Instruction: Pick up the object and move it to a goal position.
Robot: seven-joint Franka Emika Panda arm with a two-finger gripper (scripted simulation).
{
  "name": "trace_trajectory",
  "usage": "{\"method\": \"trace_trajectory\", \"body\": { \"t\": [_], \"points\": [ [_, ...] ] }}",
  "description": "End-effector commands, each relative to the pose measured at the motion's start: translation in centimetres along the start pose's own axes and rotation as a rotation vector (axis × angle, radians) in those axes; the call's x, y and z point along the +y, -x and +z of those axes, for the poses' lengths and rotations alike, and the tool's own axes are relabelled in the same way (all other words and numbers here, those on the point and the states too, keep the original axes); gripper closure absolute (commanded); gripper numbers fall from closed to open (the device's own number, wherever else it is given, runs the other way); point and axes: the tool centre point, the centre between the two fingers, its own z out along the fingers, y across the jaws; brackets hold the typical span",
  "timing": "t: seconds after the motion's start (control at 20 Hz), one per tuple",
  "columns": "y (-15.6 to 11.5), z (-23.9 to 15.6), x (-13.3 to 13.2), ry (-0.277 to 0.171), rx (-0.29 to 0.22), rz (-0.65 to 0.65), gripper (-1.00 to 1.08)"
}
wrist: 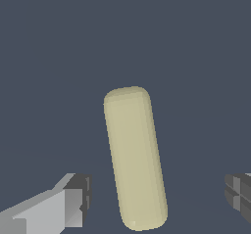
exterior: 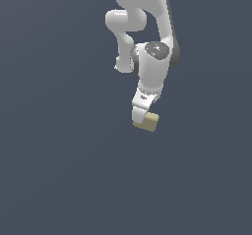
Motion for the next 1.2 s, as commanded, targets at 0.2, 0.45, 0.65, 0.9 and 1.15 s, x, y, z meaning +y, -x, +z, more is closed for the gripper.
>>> {"method": "trace_trajectory", "body": {
  "t": [0.2, 0.45, 0.65, 0.9, 1.15],
  "points": [
    [-0.4, 0.2, -0.9, 0.002, -0.001, -0.116, -0.92],
    [-0.6, 0.2, -1.1, 0.002, -0.001, -0.154, -0.92],
    [-0.6, 0.3, -1.1, 0.002, -0.001, -0.152, -0.92],
    [-0.5, 1.4, -1.2, 0.002, -0.001, -0.153, -0.92],
    [-0.5, 3.8, -1.3, 0.002, 0.0, -0.156, -0.92]
  ]
}}
